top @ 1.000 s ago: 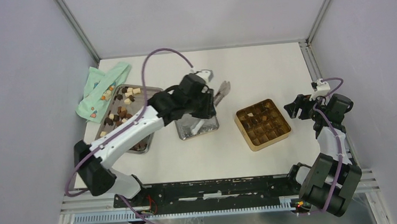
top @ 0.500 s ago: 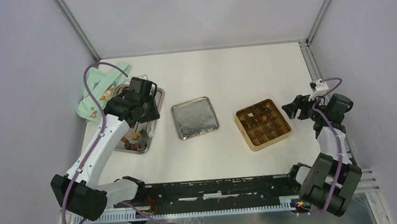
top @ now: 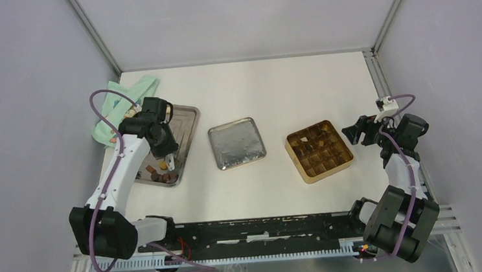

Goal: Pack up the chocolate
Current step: Pick up the fake chocolate from the plate, then place the fake chocolate in the packing box, then pick up the fake chocolate from the plate.

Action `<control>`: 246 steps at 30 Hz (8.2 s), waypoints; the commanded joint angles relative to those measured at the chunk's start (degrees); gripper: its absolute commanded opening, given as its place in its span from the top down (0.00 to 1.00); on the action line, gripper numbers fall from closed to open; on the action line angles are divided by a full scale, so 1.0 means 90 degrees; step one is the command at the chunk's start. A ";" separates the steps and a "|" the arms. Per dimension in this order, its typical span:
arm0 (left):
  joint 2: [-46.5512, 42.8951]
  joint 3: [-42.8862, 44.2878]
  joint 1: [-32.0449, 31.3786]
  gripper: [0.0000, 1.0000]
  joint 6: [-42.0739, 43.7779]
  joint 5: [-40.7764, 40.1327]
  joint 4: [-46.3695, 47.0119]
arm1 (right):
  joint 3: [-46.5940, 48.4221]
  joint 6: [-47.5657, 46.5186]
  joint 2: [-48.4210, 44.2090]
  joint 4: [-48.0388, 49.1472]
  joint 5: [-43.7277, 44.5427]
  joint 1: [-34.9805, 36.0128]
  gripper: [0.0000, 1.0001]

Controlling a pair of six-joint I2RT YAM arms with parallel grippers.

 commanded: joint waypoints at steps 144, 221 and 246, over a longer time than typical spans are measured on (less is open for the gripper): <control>0.4750 0.4762 -0.5692 0.98 0.0371 0.1815 0.2655 | 0.0087 -0.0115 0.0157 -0.0256 0.1046 0.0056 0.26; 0.2739 0.3203 -0.5595 0.61 0.0068 -0.0041 0.3075 | 0.0053 -0.0233 0.0026 -0.0169 0.0200 0.0055 0.26; -0.0318 0.0550 -0.1862 0.59 0.0084 -0.1470 -0.0238 | 0.0597 -0.1463 0.0255 -0.1277 -0.0101 0.0710 0.26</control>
